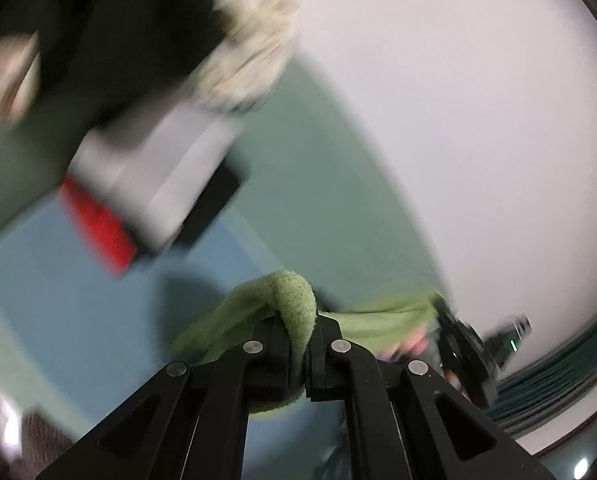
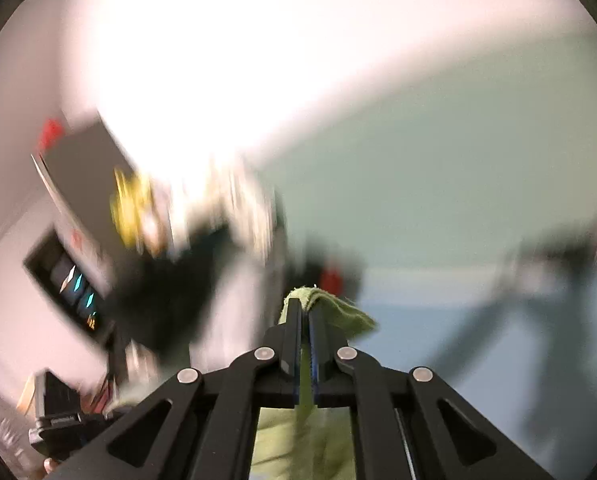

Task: Fold clothes
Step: 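Lift the green T-shirt with both tools and shake it out in the air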

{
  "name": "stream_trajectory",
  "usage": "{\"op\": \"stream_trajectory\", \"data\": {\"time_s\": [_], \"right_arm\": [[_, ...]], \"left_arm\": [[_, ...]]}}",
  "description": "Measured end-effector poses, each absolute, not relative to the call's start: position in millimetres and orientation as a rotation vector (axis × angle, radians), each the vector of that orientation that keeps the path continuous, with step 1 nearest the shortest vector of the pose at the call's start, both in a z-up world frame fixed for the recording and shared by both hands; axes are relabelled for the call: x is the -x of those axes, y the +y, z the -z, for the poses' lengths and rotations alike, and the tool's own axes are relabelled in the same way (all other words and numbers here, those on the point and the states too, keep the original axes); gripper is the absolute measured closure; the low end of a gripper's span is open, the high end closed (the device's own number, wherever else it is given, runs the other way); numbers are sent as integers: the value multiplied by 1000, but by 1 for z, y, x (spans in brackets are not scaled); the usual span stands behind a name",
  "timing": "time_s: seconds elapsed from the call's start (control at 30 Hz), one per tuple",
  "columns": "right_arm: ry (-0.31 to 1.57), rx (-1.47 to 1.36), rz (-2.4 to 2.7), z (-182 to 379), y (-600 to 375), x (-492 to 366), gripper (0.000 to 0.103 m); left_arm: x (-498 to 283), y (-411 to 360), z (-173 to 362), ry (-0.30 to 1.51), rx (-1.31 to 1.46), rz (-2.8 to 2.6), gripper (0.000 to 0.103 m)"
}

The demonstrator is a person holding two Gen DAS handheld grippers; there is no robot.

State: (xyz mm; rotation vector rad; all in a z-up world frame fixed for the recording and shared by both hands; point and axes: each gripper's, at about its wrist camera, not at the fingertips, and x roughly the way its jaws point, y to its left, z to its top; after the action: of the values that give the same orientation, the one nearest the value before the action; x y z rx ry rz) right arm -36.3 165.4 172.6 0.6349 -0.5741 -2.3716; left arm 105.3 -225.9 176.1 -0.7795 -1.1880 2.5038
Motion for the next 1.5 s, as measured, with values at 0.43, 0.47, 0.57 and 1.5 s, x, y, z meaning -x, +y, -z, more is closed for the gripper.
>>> {"op": "stream_trajectory", "data": {"time_s": [0.43,0.47,0.57,1.5], "right_arm": [[-447,-105,2637,-363,252,-53,100],[-438,-130,2646,-355,251,-49,100],[-457,-205,2675,-335,251,-29,100],[-399,-870,2449,-178,319,-100,100]], "left_arm": [[-25,-154,-328,-926,653,-2569,98],[-17,-154,-322,-935,678,-2562,98],[7,-152,-296,-979,792,-2538,98],[-50,-131,-102,-767,1257,-2339,98]]}}
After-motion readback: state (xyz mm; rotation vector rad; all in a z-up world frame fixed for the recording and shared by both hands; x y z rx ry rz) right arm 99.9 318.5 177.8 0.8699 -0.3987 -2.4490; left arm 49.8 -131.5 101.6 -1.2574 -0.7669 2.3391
